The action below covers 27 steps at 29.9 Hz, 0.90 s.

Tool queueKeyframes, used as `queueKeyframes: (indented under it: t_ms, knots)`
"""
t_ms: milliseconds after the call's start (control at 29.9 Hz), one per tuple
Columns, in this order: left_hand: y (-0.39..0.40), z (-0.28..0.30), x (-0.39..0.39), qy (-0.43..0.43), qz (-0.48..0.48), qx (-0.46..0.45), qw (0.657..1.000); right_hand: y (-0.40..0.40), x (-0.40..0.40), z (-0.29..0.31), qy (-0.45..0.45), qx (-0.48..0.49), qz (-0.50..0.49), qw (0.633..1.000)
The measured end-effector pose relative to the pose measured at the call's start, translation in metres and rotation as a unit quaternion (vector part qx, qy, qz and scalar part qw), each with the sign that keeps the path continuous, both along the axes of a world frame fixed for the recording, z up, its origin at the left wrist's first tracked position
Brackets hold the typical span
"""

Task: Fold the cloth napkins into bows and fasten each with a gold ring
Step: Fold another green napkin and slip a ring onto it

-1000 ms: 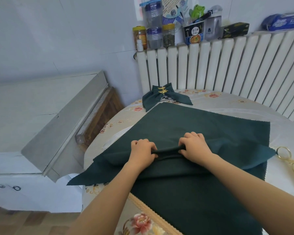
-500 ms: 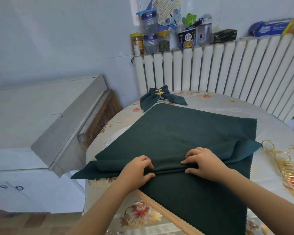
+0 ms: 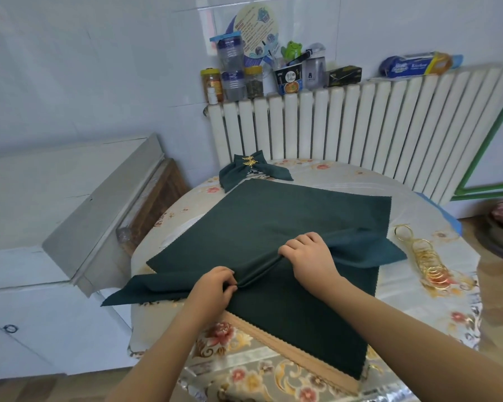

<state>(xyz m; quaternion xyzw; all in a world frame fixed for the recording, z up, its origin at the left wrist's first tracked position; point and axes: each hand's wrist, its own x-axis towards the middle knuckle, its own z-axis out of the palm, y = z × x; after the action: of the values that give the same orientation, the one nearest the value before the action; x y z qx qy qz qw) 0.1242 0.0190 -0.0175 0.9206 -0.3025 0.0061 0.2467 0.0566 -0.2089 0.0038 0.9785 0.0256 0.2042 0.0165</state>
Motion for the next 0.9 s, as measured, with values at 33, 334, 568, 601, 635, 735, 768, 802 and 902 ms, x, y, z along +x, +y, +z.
queueKeyframes:
  t_ms: [33, 334, 568, 601, 635, 735, 768, 802, 902]
  knots:
    - [0.002, 0.000, -0.001, 0.005, 0.001, 0.000, 1.000, 0.003, -0.003, 0.003, 0.012, -0.004, -0.003, 1.000]
    - [0.013, 0.007, -0.022, 0.047, -0.030, 0.025, 0.998, 0.021, -0.067, -0.014, 0.087, 0.050, -0.035, 0.994]
    - [0.016, 0.012, -0.043, 0.061, -0.035, 0.039, 0.997, 0.026, -0.101, -0.026, 0.036, 0.017, -0.051, 0.998]
    - [0.014, 0.012, -0.046, 0.055, -0.042, 0.043, 0.997, 0.025, -0.106, -0.028, 0.035, 0.018, -0.050, 0.998]
    - [0.011, 0.012, -0.049, 0.049, -0.050, 0.046, 0.996, 0.022, -0.110, -0.030, 0.029, 0.019, -0.050, 0.998]
    - [-0.001, 0.010, -0.062, 0.043, -0.069, 0.042, 0.996, 0.008, -0.124, -0.034, 0.027, 0.018, -0.068, 0.997]
    - [-0.006, 0.009, -0.066, 0.040, -0.073, 0.042, 0.996, 0.003, -0.127, -0.034, 0.031, 0.021, -0.081, 0.996]
    - [-0.011, 0.008, -0.070, 0.034, -0.078, 0.042, 0.995, -0.001, -0.130, -0.033, 0.040, 0.024, -0.095, 0.994]
    - [-0.023, 0.006, -0.080, 0.019, -0.093, 0.038, 0.995, -0.011, -0.138, -0.030, 0.076, 0.029, -0.125, 0.989]
